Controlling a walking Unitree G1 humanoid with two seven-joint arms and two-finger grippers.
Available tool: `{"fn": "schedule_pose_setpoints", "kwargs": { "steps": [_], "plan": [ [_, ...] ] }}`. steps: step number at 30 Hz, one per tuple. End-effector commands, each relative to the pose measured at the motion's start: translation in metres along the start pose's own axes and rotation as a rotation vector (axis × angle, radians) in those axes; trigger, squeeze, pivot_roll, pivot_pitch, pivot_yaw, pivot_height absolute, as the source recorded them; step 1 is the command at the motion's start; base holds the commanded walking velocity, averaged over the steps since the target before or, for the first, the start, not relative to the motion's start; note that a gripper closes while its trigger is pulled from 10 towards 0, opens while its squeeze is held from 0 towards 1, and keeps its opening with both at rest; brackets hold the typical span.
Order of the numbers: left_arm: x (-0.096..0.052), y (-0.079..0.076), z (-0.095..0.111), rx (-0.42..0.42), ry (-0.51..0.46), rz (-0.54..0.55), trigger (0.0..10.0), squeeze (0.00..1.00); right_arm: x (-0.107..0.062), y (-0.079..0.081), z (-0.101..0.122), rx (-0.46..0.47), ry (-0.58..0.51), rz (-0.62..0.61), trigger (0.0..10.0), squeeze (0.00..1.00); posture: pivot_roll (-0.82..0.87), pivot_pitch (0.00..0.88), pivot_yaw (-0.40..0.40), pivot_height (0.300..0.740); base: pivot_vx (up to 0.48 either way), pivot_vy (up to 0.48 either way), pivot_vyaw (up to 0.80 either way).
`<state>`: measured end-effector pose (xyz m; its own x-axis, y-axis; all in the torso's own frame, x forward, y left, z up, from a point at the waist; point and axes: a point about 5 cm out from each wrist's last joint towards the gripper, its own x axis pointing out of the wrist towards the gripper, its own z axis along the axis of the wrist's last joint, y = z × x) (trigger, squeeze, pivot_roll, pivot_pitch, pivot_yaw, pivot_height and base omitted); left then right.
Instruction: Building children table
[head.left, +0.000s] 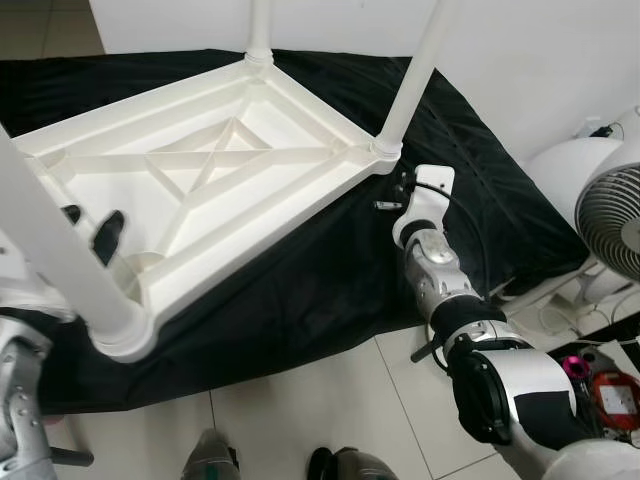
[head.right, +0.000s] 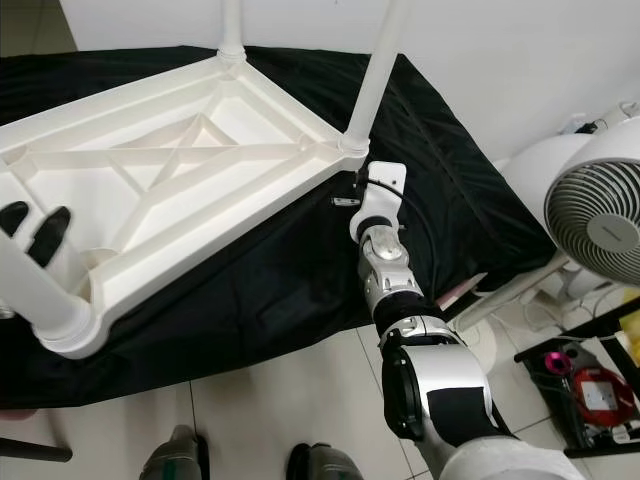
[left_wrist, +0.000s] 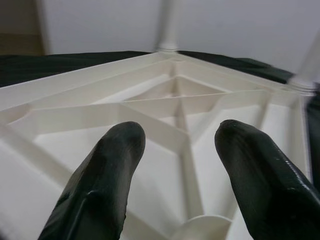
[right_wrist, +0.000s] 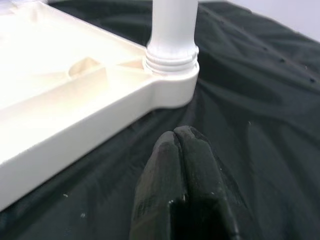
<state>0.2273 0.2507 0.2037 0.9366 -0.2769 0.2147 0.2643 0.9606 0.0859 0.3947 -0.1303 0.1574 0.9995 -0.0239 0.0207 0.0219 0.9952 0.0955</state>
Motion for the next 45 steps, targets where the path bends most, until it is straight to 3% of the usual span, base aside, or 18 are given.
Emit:
{"fn": "schedule_pose_setpoints", "kwargs": {
  "steps": [1, 2, 7, 9, 12, 17, 20, 26, 32, 37, 39, 45],
  "plan": [
    [0.001, -0.013, 0.002, -0.033, -0.01, -0.077, 10.0, 0.0, 0.0, -0.005, -0.005, 0.005, 0.042, -0.024, 10.0, 0.0, 0.15, 0.167, -0.14, 0.74, 0.0, 0.0, 0.0],
    [0.001, -0.013, 0.002, -0.033, -0.01, -0.077, 10.0, 0.0, 0.0, -0.005, -0.005, 0.005, 0.042, -0.024, 10.0, 0.0, 0.15, 0.167, -0.14, 0.74, 0.0, 0.0, 0.0],
    [-0.005, -0.048, 0.009, -0.132, -0.031, -0.266, 10.0, 0.0, 0.004, -0.006, -0.002, 0.017, 0.069, -0.038, 10.0, 0.0, 0.15, 0.189, -0.15, 0.74, 0.0, 0.0, 0.0],
    [-0.007, -0.053, 0.01, -0.147, -0.037, -0.296, 10.0, 0.0, 0.005, -0.006, -0.001, 0.018, 0.072, -0.041, 10.0, 0.0, 0.15, 0.189, -0.15, 0.74, 0.0, 0.0, 0.0],
    [-0.013, -0.077, 0.017, -0.188, -0.032, -0.432, 10.0, 0.0, 0.007, -0.003, 0.002, 0.022, 0.077, -0.039, 10.0, 0.0, 0.16, 0.2, -0.151, 0.74, 0.0, 0.0, 0.0],
    [-0.015, -0.087, 0.021, -0.204, -0.039, -0.484, 10.0, 0.0, 0.008, -0.001, 0.003, 0.025, 0.084, -0.036, 10.0, 0.0, 0.16, 0.207, -0.149, 0.74, 0.0, 0.0, 0.0],
    [-0.014, -0.103, 0.03, -0.226, -0.053, -0.55, 10.0, 0.0, 0.009, 0.005, 0.004, 0.027, 0.1, -0.017, 10.0, 0.0, 0.16, 0.217, -0.146, 0.74, 0.0, 0.0, 0.0],
    [-0.014, -0.111, 0.032, -0.236, -0.049, -0.579, 10.0, 0.0, 0.009, 0.01, 0.004, 0.02, 0.107, 0.008, 10.0, 0.0, 0.16, 0.226, -0.141, 0.74, 0.0, 0.0, 0.0],
    [-0.014, -0.125, 0.034, -0.247, -0.033, -0.621, 10.0, 0.0, 0.008, 0.037, 0.004, 0.006, 0.113, 0.168, 10.0, 0.0, 0.17, 0.237, -0.128, 0.74, 0.0, 0.0, 0.0],
    [-0.015, -0.128, 0.035, -0.252, -0.031, -0.633, 10.0, 0.0, 0.007, 0.051, 0.006, -0.005, 0.109, 0.238, 10.0, 0.0, 0.17, 0.239, -0.122, 0.74, 0.0, 0.0, 0.0],
    [-0.016, -0.131, 0.036, -0.263, -0.025, -0.652, 10.0, 0.0, 0.005, 0.066, 0.008, -0.018, 0.104, 0.321, 10.0, 0.0, 0.17, 0.24, -0.12, 0.74, 0.0, 0.0, 0.0],
    [-0.018, -0.133, 0.037, -0.272, -0.017, -0.671, 10.0, 0.0, 0.002, 0.081, 0.012, -0.02, 0.092, 0.427, 10.0, 0.0, 0.18, 0.24, -0.118, 0.74, 0.0, 0.0, 0.0]
  ]
}}
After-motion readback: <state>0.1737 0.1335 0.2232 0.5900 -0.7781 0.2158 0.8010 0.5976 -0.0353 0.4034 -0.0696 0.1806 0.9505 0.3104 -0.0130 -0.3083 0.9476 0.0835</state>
